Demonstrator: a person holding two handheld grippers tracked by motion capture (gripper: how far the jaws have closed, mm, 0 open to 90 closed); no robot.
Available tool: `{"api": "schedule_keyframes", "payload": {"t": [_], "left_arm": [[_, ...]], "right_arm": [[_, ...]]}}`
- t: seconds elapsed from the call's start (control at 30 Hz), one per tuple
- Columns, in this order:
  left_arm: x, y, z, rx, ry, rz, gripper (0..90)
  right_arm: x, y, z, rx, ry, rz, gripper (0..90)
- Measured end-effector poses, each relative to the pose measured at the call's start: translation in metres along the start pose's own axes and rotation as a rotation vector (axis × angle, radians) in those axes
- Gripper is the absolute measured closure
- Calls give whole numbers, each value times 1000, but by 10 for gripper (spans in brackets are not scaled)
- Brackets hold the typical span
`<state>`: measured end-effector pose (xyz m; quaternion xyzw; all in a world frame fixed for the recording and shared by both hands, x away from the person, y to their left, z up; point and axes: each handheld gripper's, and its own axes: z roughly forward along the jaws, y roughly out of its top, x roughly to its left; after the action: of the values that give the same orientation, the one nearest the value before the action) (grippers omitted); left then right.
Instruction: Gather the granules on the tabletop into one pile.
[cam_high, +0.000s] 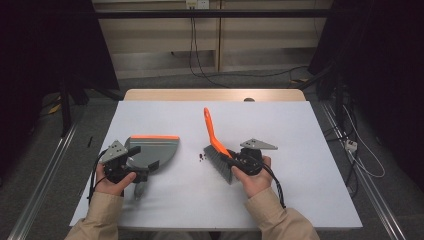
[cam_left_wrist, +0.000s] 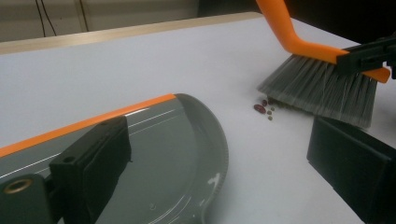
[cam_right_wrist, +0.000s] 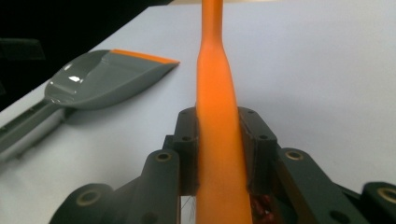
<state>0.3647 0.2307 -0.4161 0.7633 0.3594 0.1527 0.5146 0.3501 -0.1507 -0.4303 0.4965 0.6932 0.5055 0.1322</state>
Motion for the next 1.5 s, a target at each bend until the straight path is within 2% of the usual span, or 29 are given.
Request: {"api": "schedule_keyframes", "payload": {"t": [0.17, 0.3, 0.4, 0.5, 0.6, 0.7, 0.97, 1.5], "left_arm": [[0, 0, 0, 0, -1, -4, 62], [1, 0, 0, -1, 0, -3, 62], [1, 0, -1, -4, -1, -5, 62], [2, 0, -1, -1, -1, -1, 62], [2, 0, -2, -5, -1, -5, 61], [2, 0, -2, -6, 1, -4, 62], [1, 0, -1, -1, 1, 0, 62], [-1, 0, 0, -2, 2, 2, 62]], "right_arm": [[14, 12, 6, -22, 40, -18, 713], [26, 15, 26, 12, 54, -33, 713], [32, 12, 41, 38, 81, -16, 713], [35, 11, 53, 57, 78, -17, 713], [31, 12, 59, 65, 45, -11, 713], [24, 12, 56, 81, 27, 21, 711], [8, 7, 36, 67, -12, 57, 711], [-16, -1, 2, 51, -73, 84, 710]]}}
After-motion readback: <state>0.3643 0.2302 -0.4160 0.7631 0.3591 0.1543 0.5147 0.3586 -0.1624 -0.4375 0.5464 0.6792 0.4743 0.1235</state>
